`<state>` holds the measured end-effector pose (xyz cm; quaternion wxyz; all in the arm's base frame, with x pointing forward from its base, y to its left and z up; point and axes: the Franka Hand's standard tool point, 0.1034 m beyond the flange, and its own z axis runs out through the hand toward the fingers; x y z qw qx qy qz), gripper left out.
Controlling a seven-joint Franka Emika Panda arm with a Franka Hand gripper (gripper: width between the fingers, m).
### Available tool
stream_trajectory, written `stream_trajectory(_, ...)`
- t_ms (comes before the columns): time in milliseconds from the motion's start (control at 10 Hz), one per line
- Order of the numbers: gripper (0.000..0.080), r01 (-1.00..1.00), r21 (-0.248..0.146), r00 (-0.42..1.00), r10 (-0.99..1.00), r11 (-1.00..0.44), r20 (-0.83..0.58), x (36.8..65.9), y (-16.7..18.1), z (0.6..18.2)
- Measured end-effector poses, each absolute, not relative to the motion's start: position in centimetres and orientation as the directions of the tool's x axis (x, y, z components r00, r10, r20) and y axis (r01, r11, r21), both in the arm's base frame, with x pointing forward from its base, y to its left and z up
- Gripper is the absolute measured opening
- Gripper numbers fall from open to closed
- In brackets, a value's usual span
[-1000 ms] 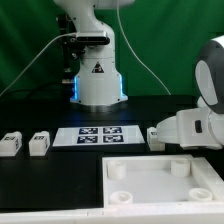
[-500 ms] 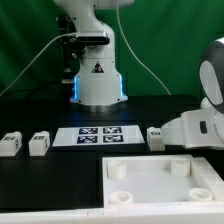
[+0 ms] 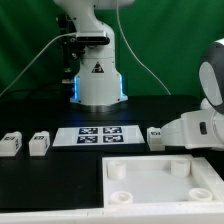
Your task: Assemble one leg
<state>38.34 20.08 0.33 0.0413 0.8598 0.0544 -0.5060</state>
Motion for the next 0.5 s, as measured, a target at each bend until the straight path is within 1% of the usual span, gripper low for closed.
stream_trajectory(100,0.0386,0.135,0.016,0.482,0.052,-0.991,-0.875,38.34,20.08,0.33)
stream_trajectory(200,0.0386,0.135,0.016,0.482,0.052,-0.991,-0.875,38.34,20.08,0.33)
stream_trajectory(300,0.0291,0.135,0.016,0.482,0.052,-0.991,-0.875,38.34,20.08,0.33)
stream_trajectory(500,0.0291,0.135,0.016,0.482,0.052,-0.991,-0.875,38.34,20.08,0.33)
